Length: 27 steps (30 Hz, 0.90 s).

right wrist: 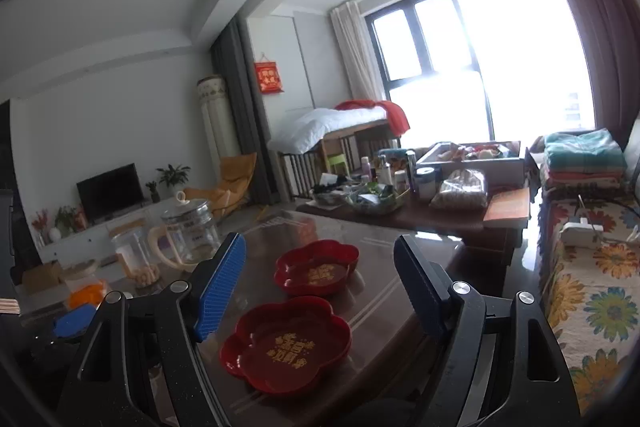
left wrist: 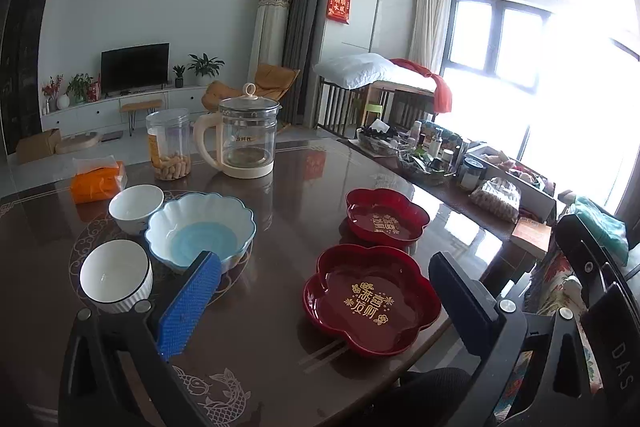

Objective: Organize plates and bowls

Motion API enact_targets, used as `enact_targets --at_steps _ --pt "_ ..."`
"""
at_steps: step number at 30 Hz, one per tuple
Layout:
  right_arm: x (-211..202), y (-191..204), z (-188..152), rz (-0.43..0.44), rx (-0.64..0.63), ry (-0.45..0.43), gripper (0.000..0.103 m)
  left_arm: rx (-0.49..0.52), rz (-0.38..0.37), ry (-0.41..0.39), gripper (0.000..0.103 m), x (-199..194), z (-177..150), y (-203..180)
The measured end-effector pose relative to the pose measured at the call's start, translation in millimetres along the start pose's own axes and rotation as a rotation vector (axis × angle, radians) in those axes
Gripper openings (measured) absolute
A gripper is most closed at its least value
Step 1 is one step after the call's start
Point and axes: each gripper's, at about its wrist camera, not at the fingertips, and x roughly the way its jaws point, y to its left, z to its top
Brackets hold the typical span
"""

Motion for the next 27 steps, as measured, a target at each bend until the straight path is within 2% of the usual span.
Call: enact_targets --at_steps 8,15,20,23,27 --pt "-2 9 -5 0.024 -0.031 0.011 0.080 -0.069 0.000 0.035 0.103 4 -3 15" --pt "3 8 -11 0.033 -0.034 0.049 0.080 -0.081 -0.005 0.066 0.103 10 -7 17" --pt "2 -12 -4 -0.016 -0.007 0.007 0.080 -0.079 -0.001 0.087 0.103 15 -6 25" --pt "13 -33 1 -0.060 0.016 0.024 0.080 -0.077 -0.023 0.132 0.103 28 -1 31" --pt "37 -64 11 -0.087 0.034 0.071 0.080 -0.072 -0.104 0.249 0.103 60 18 34"
